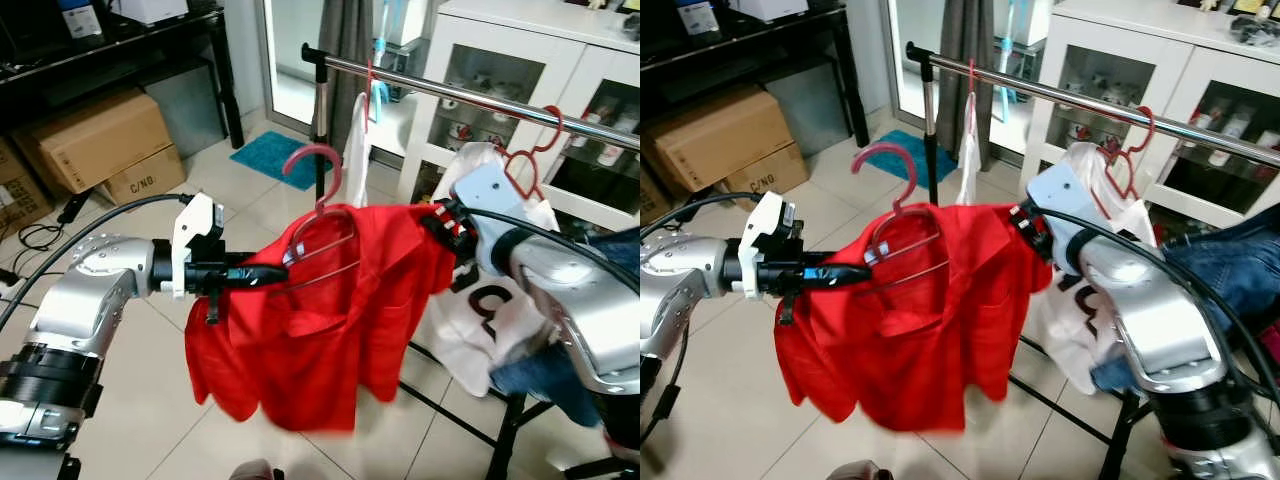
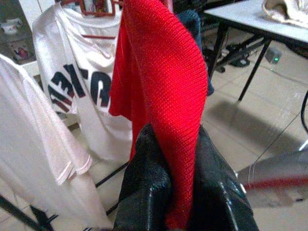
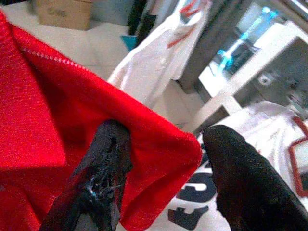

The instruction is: Hang hanger

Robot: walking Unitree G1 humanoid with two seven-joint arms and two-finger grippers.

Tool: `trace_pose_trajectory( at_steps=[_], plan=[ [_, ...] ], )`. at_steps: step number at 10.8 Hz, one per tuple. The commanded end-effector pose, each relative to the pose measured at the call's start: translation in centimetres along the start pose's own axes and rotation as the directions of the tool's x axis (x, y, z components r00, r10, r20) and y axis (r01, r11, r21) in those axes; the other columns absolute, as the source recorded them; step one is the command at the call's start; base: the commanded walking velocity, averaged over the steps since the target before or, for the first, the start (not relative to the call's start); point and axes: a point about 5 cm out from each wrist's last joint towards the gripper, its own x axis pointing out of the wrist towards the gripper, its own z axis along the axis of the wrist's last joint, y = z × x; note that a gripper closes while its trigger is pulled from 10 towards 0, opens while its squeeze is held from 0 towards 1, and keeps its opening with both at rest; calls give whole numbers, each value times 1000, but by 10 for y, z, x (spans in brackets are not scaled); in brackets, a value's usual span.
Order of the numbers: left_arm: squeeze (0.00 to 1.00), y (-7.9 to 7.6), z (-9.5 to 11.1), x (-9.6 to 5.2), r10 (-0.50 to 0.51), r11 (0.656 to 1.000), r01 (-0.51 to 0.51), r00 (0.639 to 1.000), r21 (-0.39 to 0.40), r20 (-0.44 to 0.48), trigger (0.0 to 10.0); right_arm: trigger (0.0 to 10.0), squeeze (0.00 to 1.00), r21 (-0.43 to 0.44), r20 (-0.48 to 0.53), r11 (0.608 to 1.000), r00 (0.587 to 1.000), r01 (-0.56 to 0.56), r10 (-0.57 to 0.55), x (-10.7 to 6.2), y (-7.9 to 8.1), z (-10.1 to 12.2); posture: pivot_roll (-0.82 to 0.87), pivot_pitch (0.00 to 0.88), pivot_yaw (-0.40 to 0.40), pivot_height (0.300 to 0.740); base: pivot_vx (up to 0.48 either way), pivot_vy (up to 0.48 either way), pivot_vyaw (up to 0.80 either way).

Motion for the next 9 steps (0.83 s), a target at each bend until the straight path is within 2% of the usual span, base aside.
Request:
trace_pose_trajectory(
  at_steps=[1, 4, 5, 6, 7, 8, 9],
  plan=[
    [0, 2, -1, -18, 27, 999, -26, 998, 19, -56, 0, 10000, 0, -7, -66, 996, 994, 90, -90, -8, -26, -14, -48, 0, 44, 740, 0, 0, 0],
    [0, -3, -2, -34, -15, 1000, 14, 992, -7, -124, 0, 10000, 0, -13, -101, 991, 986, 133, -134, -13, -49, -26, -42, 0, 33, 740, 0, 0, 0],
    [0, -3, -2, -36, -17, 1000, 16, 991, -13, -131, 0, 10000, 0, -14, -105, 990, 984, 140, -141, -14, -53, -28, -43, 0, 32, 740, 0, 0, 0],
    [0, -5, -1, -42, -29, 999, 26, 991, -26, -134, 0, 10000, 0, -24, -133, 988, 979, 155, -156, -17, -63, -36, -39, 0, 30, 740, 0, 0, 0],
    [0, 0, 1, -45, 20, 1000, -20, 991, 3, -135, 0, 10000, 0, -58, -150, 991, 980, 123, -131, -20, -67, -42, -34, 0, 29, 740, 0, 0, 0],
    [0, 4, 1, -45, 71, 997, -69, 988, 16, -134, 0, 10000, 0, -21, -109, 997, 991, 79, -81, -21, -63, -39, -34, 0, 31, 740, 0, 0, 0],
    [0, 11, -3, -41, 173, 985, -171, 976, 26, -135, 0, 10000, 0, 96, 20, 995, 1000, 9, -11, -19, -50, -27, -33, 0, 37, 740, 0, 0, 0]
  ],
)
